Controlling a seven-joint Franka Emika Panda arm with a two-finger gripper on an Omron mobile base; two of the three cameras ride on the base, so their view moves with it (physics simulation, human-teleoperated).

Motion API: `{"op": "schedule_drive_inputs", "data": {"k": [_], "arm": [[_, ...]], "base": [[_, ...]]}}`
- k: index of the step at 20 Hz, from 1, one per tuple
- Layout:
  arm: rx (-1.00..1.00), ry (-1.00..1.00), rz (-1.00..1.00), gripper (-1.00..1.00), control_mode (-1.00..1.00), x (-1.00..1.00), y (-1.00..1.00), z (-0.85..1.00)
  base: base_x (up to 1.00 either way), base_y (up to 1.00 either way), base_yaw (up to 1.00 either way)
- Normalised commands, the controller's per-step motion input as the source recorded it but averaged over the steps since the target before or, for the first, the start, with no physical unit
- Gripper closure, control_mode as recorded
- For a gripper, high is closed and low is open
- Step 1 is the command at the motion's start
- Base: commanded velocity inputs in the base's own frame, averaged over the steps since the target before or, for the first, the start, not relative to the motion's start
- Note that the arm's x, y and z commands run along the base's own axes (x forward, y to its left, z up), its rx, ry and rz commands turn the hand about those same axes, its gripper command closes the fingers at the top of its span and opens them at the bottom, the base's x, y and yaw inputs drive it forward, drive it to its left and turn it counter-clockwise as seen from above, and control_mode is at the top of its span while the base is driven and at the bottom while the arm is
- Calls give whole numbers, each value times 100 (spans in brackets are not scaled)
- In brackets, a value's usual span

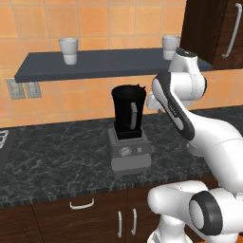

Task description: Close the lid blender by securely placing the lid on top.

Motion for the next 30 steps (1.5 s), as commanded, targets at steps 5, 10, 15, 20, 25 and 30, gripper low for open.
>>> {"op": "schedule_drive_inputs", "data": {"k": [5,10,15,20,25,30], "arm": [[0,0,-2,-100,-100,-13,-8,0],[0,0,-4,-100,-100,-28,-56,-4],[-2,0,-7,-100,-100,-41,-79,-21],[-4,-1,-7,-100,-100,-23,-93,-52],[1,-8,-2,-100,-100,-2,-93,-61],[0,-5,0,-100,-100,7,-37,-35]], "base": [[0,0,0],[0,0,0],[0,0,0],[0,0,0],[0,0,0],[0,0,0]]}}
